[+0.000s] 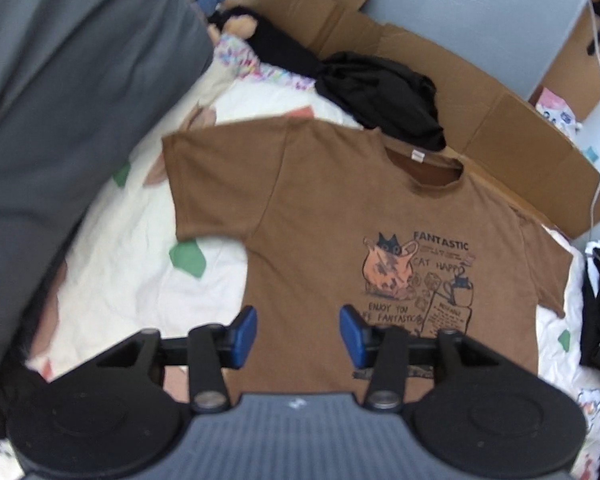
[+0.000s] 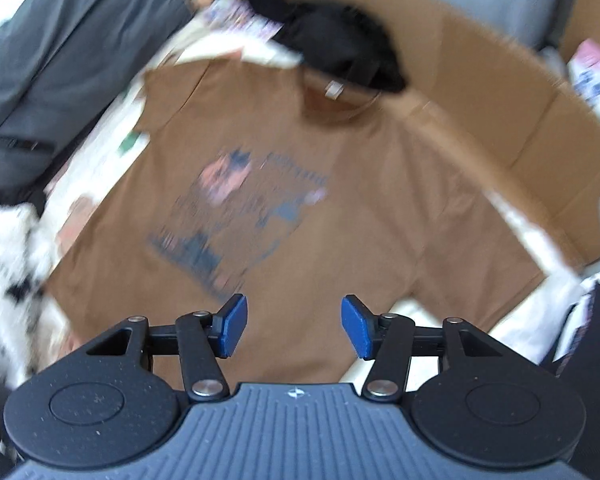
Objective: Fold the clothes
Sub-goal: 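Release the hem and lift both open tools back over the shirt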
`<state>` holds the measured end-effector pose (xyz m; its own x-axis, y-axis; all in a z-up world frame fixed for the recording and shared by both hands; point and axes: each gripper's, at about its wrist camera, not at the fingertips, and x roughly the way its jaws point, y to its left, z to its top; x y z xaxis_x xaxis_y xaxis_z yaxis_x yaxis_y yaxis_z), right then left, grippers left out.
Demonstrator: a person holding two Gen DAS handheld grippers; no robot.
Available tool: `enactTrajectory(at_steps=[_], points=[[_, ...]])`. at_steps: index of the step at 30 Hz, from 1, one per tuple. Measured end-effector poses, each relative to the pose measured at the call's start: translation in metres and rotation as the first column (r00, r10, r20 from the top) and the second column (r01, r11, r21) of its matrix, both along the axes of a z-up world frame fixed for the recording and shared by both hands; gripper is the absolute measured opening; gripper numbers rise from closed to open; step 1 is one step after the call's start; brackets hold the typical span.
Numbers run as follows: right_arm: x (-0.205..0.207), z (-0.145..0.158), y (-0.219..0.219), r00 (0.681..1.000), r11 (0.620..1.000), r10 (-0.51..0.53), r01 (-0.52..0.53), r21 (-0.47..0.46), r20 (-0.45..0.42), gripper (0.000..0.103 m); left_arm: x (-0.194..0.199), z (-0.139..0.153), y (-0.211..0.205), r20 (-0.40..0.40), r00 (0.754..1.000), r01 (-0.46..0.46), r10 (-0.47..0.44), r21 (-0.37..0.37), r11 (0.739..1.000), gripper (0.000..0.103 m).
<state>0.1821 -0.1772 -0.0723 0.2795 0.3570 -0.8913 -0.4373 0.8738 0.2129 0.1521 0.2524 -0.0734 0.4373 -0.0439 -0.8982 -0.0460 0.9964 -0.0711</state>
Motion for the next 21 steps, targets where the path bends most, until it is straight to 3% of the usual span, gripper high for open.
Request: enactTrajectory(at_steps=[3, 6, 11, 17, 21], points=[[0.007, 0.013, 0.007, 0.999, 1.0, -0.021, 0.02, 0.023, 0.027, 0.057, 0.004, 0.019, -0.003, 0.016, 1.0, -0.008, 0.008, 0.001, 1.0, 0.055], [0.014, 0.024, 0.02, 0.996, 0.998, -0.051, 0.048, 0.037, 0.075, 0.057, 0.006, 0.034, 0.006, 0.023, 0.997, -0.075, 0.078, -0.107, 0.991, 0.056], [0.011, 0.052, 0.038, 0.99, 0.998, -0.046, 0.04, 0.051, 0.136, 0.057, -0.002, 0.048, 0.01, 0.019, 0.985, -0.166, 0.17, -0.13, 0.977, 0.056], [0.005, 0.091, 0.054, 0.975, 0.997, 0.002, -0.021, 0.08, 0.221, 0.057, 0.004, 0.06, 0.014, 0.014, 0.984, -0.174, 0.175, -0.042, 0.984, 0.06], [0.002, 0.105, 0.069, 0.959, 0.995, 0.044, -0.068, 0.076, 0.279, 0.057, 0.015, 0.058, 0.016, 0.009, 0.984, -0.176, 0.177, -0.041, 0.983, 0.06]])
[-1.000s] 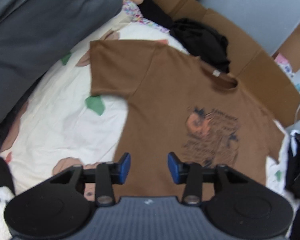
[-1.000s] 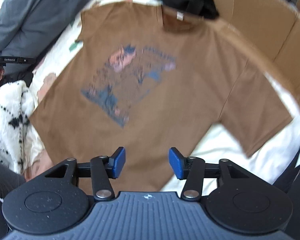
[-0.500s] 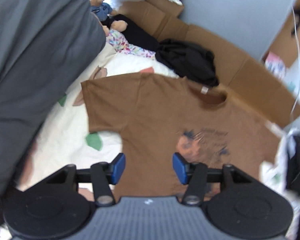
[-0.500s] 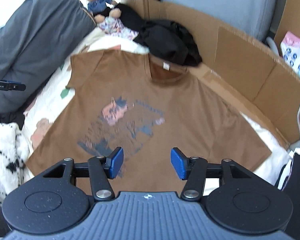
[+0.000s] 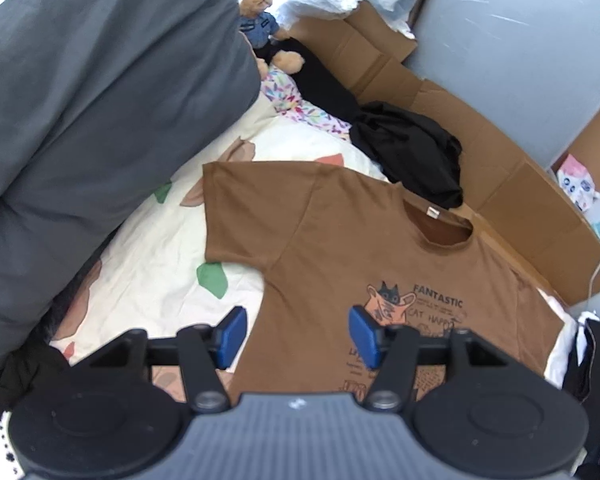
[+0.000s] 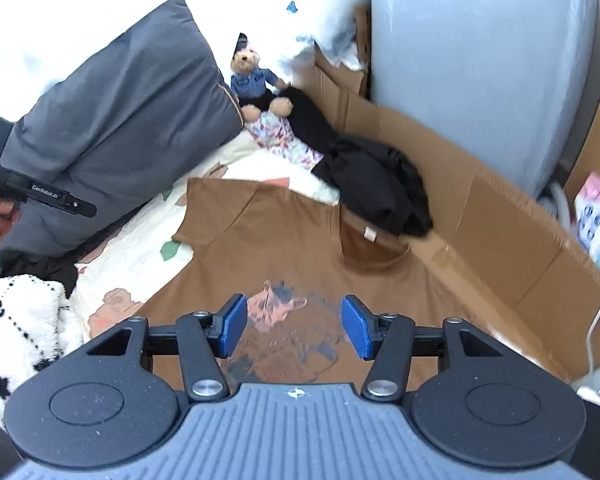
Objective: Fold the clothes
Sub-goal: 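Release the hem and lift both open tools back over the shirt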
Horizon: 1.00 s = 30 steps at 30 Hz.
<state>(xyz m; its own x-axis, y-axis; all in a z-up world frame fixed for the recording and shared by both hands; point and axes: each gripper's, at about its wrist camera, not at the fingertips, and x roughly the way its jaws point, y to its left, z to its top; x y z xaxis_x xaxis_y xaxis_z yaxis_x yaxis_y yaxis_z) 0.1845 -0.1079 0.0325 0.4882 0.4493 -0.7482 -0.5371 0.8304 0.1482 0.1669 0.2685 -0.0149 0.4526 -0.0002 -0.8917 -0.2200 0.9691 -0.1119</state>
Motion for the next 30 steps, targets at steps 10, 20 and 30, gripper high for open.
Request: enactTrajectory(at_steps=[10, 20, 30], points=[[0.009, -0.02, 0.036, 0.999, 0.998, -0.04, 0.04, -0.043, 0.011, 0.057, 0.01, -0.035, -0.009, -0.024, 0.999, -0.029, 0.03, 0.033, 0.999, 0.062], [0.038, -0.064, 0.05, 0.994, 0.993, -0.108, 0.109, -0.052, 0.019, 0.058, 0.03, -0.085, 0.004, -0.031, 0.999, -0.008, 0.009, 0.034, 0.999, 0.062], [0.076, -0.115, 0.06, 0.985, 0.984, -0.175, 0.174, -0.029, -0.007, 0.058, 0.042, -0.129, 0.041, -0.006, 0.997, -0.073, 0.073, -0.029, 0.997, 0.06]])
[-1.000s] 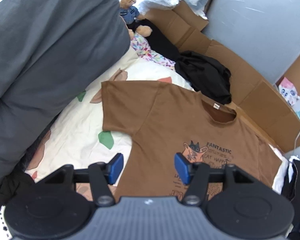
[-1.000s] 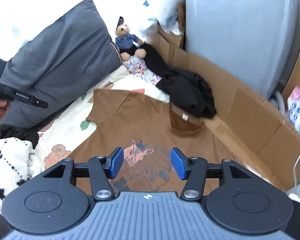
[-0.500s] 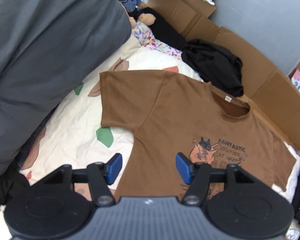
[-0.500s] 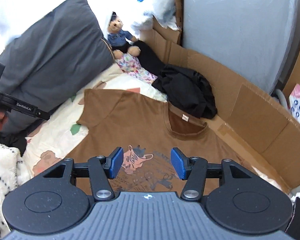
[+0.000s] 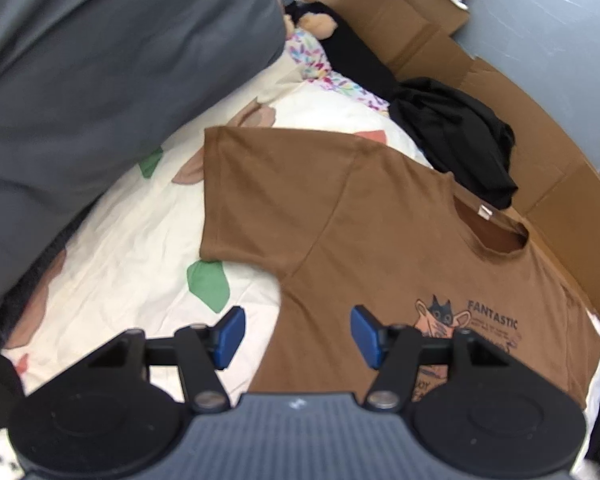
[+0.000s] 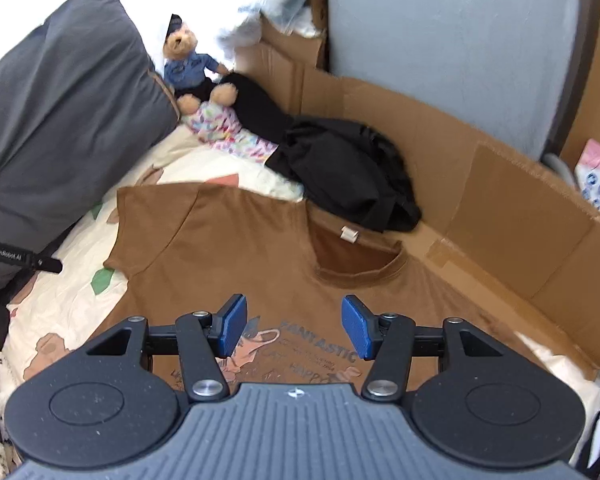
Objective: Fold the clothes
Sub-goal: 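Release the hem and lift both open tools back over the shirt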
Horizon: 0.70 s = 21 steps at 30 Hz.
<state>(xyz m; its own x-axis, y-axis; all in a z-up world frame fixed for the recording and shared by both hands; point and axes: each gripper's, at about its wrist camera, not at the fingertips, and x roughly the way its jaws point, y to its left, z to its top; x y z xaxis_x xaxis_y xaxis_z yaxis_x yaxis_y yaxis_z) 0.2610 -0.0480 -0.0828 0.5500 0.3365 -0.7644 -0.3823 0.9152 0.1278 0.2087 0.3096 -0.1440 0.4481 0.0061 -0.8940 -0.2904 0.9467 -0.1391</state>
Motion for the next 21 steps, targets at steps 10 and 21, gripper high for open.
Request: enactTrajectory(at_steps=[10, 21], points=[[0.016, -0.029, 0.021, 1.0, 1.0, -0.022, 0.022, 0.006, 0.002, 0.058, 0.008, -0.021, 0.033, 0.028, 0.999, -0.043, 0.044, -0.027, 0.999, 0.059], [0.017, -0.054, 0.058, 1.0, 1.0, 0.01, -0.01, 0.022, 0.013, 0.058, 0.009, -0.05, 0.058, 0.043, 0.997, -0.063, 0.066, -0.068, 0.996, 0.059]])
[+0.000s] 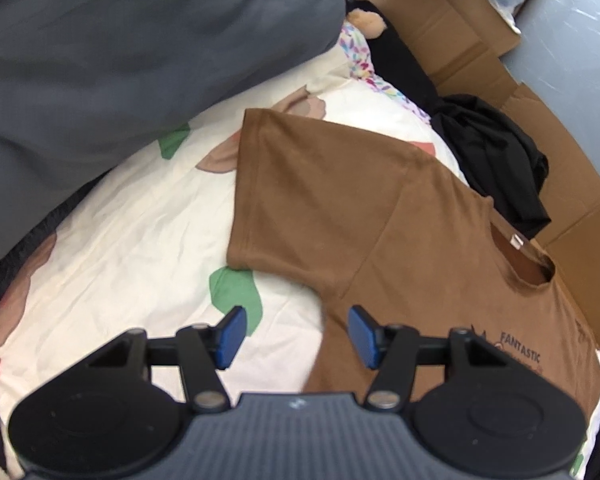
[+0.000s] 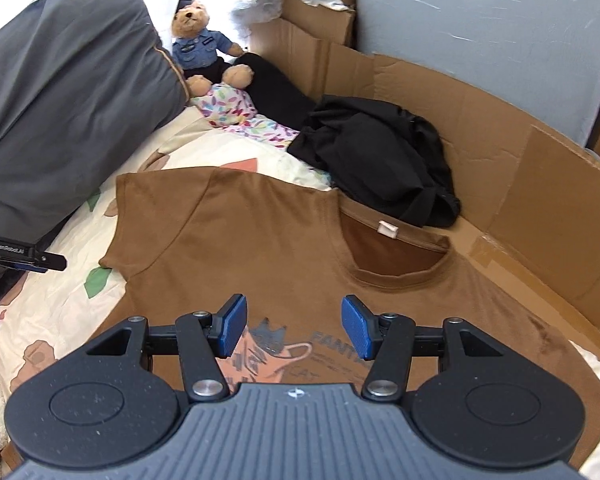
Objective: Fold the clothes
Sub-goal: 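Pinch the shirt sleeve with the left tool and lift it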
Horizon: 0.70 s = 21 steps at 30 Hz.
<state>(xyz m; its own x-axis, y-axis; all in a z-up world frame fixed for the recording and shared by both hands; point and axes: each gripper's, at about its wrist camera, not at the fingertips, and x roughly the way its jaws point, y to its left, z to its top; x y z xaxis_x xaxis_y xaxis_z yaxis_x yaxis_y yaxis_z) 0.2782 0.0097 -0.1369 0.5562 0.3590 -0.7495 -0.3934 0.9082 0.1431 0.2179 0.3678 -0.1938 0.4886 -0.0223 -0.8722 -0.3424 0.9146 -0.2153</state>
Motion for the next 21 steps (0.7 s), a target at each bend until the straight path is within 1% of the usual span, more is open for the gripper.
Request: enactTrajectory(at_steps=[5, 8, 10, 12, 13, 15, 18, 19, 21], points=[[-0.001, -0.015, 0.011, 1.0, 1.0, 0.009, -0.009, 0.012, 0.001, 0.058, -0.006, -0.01, 0.012, 0.024, 0.999, -0.029, 0.029, -0.033, 0.999, 0.059], [0.002, -0.023, 0.018, 1.0, 1.0, 0.023, -0.023, 0.017, -0.004, 0.058, -0.011, -0.022, 0.028, 0.038, 0.994, -0.103, 0.105, -0.066, 0.993, 0.059], [0.003, -0.028, 0.022, 1.0, 0.999, 0.031, -0.031, 0.02, 0.005, 0.058, -0.011, -0.028, 0.034, 0.054, 0.99, -0.124, 0.129, -0.08, 0.989, 0.059], [0.005, -0.037, 0.028, 0.999, 0.999, 0.043, -0.044, 0.026, 0.011, 0.057, -0.013, -0.037, 0.042, 0.092, 0.981, -0.156, 0.168, -0.122, 0.98, 0.059], [0.005, -0.041, 0.031, 0.999, 0.999, 0.046, -0.047, 0.025, 0.01, 0.057, -0.014, -0.041, 0.045, 0.097, 0.978, -0.168, 0.183, -0.145, 0.975, 0.059], [0.006, -0.052, 0.038, 0.999, 0.999, 0.049, -0.049, 0.023, -0.004, 0.057, -0.014, -0.054, 0.052, 0.092, 0.971, -0.199, 0.222, -0.209, 0.957, 0.058], [0.005, -0.062, 0.048, 0.998, 0.998, 0.059, -0.058, 0.025, -0.029, 0.057, -0.013, -0.07, 0.06, 0.088, 0.957, -0.246, 0.278, -0.27, 0.931, 0.058], [0.005, -0.066, 0.053, 0.997, 0.997, 0.069, -0.068, 0.025, -0.036, 0.057, -0.013, -0.076, 0.063, 0.084, 0.95, -0.266, 0.301, -0.29, 0.92, 0.058], [0.004, -0.07, 0.06, 0.996, 0.996, 0.084, -0.083, 0.021, -0.041, 0.057, -0.011, -0.087, 0.069, 0.068, 0.928, -0.327, 0.367, -0.326, 0.887, 0.057]])
